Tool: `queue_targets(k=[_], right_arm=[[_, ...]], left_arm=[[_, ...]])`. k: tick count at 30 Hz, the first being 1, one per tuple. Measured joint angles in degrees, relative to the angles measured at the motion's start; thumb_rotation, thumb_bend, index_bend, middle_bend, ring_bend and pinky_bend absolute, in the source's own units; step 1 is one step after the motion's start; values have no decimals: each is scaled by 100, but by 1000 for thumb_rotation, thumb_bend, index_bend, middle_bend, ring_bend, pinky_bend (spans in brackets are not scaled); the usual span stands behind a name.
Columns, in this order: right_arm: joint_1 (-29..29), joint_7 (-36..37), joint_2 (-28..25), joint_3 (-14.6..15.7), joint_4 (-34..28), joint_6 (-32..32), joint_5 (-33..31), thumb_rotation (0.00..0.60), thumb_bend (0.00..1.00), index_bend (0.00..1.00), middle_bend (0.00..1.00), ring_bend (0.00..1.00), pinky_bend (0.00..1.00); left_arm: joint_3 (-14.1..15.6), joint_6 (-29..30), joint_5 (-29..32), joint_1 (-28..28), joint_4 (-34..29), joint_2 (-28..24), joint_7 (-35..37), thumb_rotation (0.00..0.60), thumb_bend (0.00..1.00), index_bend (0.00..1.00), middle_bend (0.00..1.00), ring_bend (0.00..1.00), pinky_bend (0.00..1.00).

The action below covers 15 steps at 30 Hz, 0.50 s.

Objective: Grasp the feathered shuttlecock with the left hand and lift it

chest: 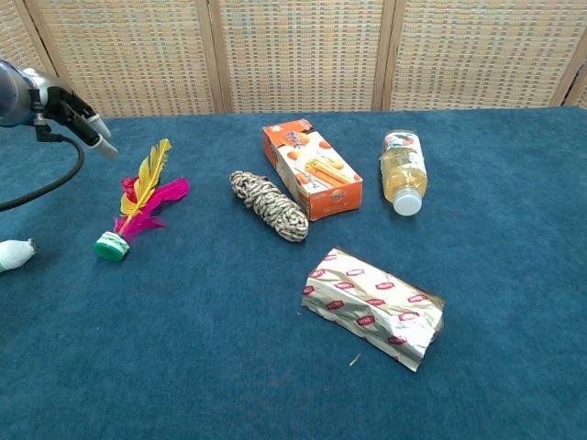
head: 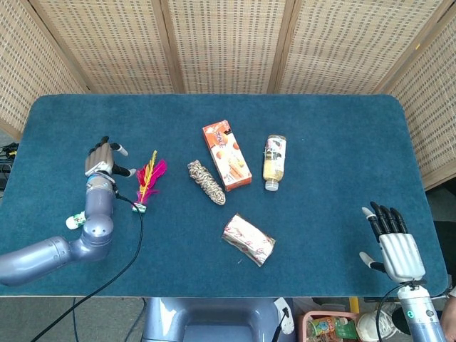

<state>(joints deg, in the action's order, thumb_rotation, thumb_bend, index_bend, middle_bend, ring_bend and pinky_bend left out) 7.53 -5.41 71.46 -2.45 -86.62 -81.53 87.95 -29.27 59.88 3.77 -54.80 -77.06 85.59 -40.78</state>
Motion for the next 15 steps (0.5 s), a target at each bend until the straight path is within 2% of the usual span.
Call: queue_targets(k=[7,15], right_arm=[[-4,157,-32,16,24,-48,56,600,169,53,0,0,0],[-10,265,-64,29,10,-95,104,600,169,53,0,0,0]], left_arm=[[-47,80,315,-304,358,386,-263,600,234,426,0,0,0],[-62,124,345,-467,726,643,-423,600,235,428,0,0,0]])
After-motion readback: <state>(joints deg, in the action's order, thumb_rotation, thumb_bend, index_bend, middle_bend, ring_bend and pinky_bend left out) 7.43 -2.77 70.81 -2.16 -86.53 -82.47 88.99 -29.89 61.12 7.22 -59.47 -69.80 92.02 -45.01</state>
